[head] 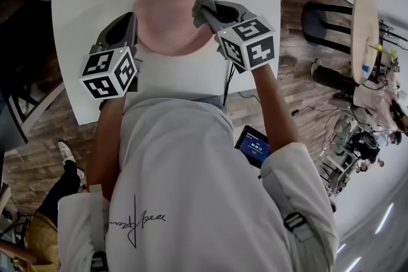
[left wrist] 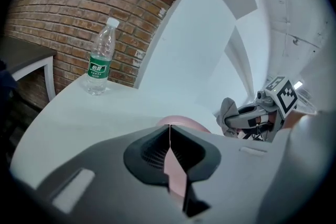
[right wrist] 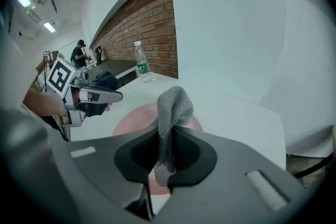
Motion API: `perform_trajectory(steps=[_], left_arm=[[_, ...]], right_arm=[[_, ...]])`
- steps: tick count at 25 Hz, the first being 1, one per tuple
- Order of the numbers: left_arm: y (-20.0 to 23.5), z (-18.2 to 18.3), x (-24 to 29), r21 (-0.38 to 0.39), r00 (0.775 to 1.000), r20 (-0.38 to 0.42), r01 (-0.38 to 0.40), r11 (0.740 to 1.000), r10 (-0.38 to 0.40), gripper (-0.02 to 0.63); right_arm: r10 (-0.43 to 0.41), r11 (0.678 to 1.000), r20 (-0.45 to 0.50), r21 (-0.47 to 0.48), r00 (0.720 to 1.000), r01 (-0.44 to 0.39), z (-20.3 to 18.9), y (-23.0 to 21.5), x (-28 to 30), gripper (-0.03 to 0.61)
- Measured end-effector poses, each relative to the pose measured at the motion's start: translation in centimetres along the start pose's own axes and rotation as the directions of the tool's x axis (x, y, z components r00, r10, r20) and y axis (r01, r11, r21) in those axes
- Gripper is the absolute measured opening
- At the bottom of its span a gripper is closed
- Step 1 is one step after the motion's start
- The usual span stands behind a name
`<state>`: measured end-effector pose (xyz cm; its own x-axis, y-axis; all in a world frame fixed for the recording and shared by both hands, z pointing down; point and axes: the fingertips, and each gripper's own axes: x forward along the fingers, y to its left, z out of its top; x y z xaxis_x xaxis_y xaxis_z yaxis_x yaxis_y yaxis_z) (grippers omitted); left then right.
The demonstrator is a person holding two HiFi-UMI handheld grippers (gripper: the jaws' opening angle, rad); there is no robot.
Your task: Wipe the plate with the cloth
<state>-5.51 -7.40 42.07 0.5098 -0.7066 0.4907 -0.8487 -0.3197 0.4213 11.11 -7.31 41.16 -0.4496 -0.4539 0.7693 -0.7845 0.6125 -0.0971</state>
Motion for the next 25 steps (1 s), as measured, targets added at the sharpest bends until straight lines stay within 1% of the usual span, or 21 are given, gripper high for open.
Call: perform_trajectory(steps=[4,10,13,16,20,25], left_arm=[[-1.3,1.1,-0.7,0.024,0.999,0.03,0.028,0.999,-0.028,0.02],[-3.6,2.7,-2.6,0.016,0.99,0.105,0.09,0.996,-0.091,0.009],[-4.5,3.1,-3.1,0.03,0.985,0.129,0.109,0.994,-0.112,0.011],[-5.1,3.7,-3.5,0.039,0.978,0.158,0.132,0.99,-0.137,0.011],[-5.7,4.7,-4.7,0.047,0.968,0.199,0.149,0.988,-0.155,0.011],[-7.5,6.7,-6.3,0.055,0.948,0.261,0.174,0.983,-0.182,0.011]], right_arm=[[0.004,1.0,0.057,0.025,0.998,-0.006,1.0,0.9,-2.1,0.039],[0.038,0.997,0.146,0.058,0.989,-0.047,1.8,2.5,-4.8,0.038],[0.033,0.997,0.179,0.066,0.983,-0.045,1.9,2.8,-6.2,0.038],[0.029,0.995,0.21,0.083,0.977,-0.047,2.0,3.1,-7.3,0.037],[0.054,0.991,0.255,0.107,0.966,-0.083,2.5,4.3,-9.0,0.037],[0.059,0.986,0.314,0.127,0.948,-0.104,3.0,4.7,-11.1,0.034]])
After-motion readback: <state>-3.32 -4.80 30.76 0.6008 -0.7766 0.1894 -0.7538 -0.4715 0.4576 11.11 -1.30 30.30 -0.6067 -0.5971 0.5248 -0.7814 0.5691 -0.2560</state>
